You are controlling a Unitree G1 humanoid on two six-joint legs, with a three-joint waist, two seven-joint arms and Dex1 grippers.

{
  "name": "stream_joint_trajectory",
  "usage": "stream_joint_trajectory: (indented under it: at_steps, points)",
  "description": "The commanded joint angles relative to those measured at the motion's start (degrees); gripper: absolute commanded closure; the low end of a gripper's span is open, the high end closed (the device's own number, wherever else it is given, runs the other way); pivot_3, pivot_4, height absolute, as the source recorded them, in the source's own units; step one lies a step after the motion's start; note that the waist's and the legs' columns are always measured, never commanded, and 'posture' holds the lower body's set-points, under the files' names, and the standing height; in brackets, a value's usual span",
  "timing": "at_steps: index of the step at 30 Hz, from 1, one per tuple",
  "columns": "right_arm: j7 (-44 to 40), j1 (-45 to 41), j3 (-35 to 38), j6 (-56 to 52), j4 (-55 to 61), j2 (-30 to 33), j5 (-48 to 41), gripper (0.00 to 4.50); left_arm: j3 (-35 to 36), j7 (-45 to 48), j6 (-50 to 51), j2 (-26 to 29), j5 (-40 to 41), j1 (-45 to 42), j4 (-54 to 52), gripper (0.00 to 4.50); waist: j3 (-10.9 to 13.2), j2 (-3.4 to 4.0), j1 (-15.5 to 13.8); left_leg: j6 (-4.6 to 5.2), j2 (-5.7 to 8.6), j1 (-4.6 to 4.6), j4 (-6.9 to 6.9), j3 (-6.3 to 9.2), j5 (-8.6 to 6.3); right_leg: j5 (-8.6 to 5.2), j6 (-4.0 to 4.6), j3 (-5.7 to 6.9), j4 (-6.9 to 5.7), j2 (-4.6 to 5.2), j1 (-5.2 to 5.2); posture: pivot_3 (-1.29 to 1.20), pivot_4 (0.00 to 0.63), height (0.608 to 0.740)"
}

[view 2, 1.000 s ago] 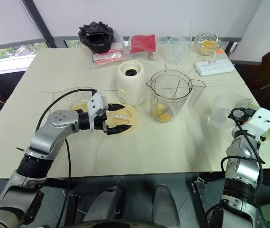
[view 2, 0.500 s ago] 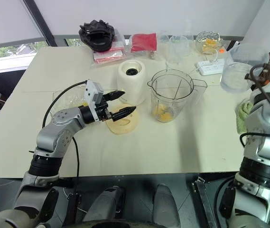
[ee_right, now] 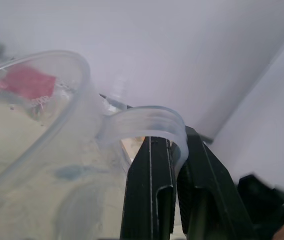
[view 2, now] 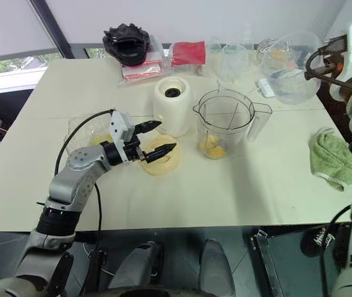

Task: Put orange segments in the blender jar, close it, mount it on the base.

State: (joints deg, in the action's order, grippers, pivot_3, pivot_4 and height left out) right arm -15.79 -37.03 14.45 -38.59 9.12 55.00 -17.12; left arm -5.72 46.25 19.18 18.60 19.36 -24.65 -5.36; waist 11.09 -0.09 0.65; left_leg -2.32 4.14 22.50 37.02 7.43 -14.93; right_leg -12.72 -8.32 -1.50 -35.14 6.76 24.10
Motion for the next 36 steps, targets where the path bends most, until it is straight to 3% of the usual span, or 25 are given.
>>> stream_joint_trajectory:
  at_steps: [1,19,36]
  points:
    - [-2.2,-1.4,-1.1,2.7,4.0,2.7,3.6,4.49,0.0,0.3,-2.0,0.3,0.0,-0.1,-2.1,0.0,0.0,0.0,0.0,0.0,0.0,0.0,0.01,0.0,0.0,0.0,0.0,0.0,0.0,0.0,0.0,0.0,0.15,0.74]
    - [-5.6,1.1,-6.2,14.9,3.0,3.5,19.2,4.49,-1.4,1.1,-3.8,1.6,-1.1,-0.1,-1.2,0.0,0.0,0.0,0.1,-0.01,0.0,0.01,0.0,-0.03,0.0,0.0,0.0,0.0,-0.01,0.0,0.05,0.0,0.15,0.74]
    - [-8.0,2.1,-5.6,18.9,2.2,2.0,23.5,4.49,-1.3,1.0,-3.7,2.2,-1.6,0.5,-1.9,0.0,0.0,0.0,0.1,-0.01,0.0,0.01,0.01,-0.03,0.01,0.01,0.0,-0.01,-0.02,0.0,0.05,0.0,0.15,0.74]
